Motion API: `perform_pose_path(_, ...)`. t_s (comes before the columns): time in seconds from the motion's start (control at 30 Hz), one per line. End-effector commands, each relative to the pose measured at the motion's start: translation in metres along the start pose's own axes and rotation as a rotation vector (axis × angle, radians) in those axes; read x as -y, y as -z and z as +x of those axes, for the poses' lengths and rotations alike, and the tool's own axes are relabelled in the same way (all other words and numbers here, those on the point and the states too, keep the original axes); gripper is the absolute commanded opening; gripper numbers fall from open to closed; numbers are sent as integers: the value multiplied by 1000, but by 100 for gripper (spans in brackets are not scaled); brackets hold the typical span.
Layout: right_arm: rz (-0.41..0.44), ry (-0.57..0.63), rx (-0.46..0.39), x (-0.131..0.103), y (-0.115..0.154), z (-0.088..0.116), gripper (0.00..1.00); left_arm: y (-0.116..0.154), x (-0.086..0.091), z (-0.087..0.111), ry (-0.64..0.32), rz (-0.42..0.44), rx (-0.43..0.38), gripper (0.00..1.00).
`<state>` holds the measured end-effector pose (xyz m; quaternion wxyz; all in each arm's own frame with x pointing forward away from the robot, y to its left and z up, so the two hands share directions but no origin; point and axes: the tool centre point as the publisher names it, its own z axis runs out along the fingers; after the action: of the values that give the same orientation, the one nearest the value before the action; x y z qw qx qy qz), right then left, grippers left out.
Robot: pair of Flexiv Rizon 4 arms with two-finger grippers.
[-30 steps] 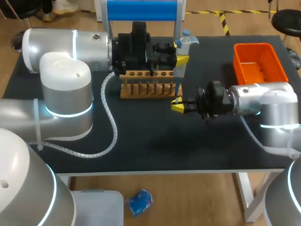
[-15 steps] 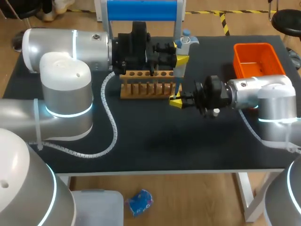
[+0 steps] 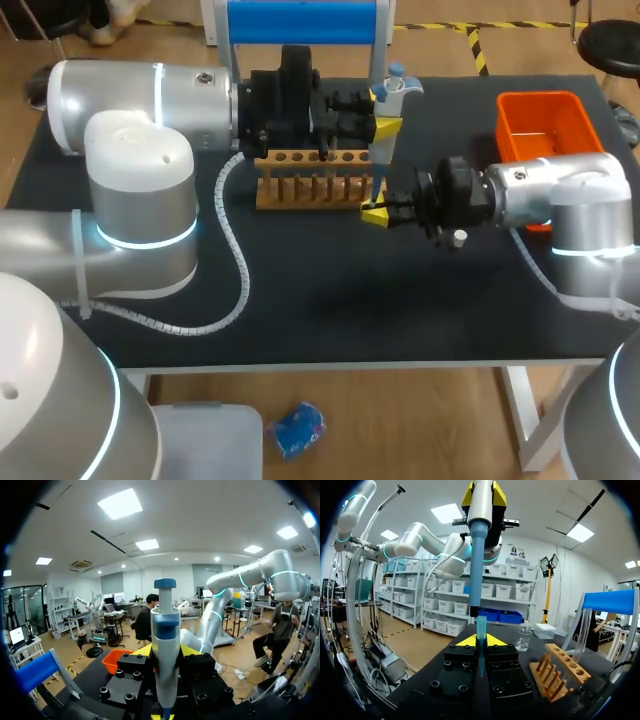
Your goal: Invert the test tube, pick up the pipette, mount the tip to pipette, aspirate from beaker and dispense into the tube, eject the tip, return the pipette, and cap with the stopper.
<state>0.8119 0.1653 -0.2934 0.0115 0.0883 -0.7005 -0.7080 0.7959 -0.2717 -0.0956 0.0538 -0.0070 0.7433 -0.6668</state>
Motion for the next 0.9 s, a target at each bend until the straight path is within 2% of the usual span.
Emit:
perform_pose_path(0.03, 10, 2, -1, -1, 0, 1, 0, -1, -1, 0, -1, 3, 1, 0)
perform_pose_path(0.9, 19, -7, 7, 3, 2, 3, 0, -1, -1, 0, -1, 3, 1, 0)
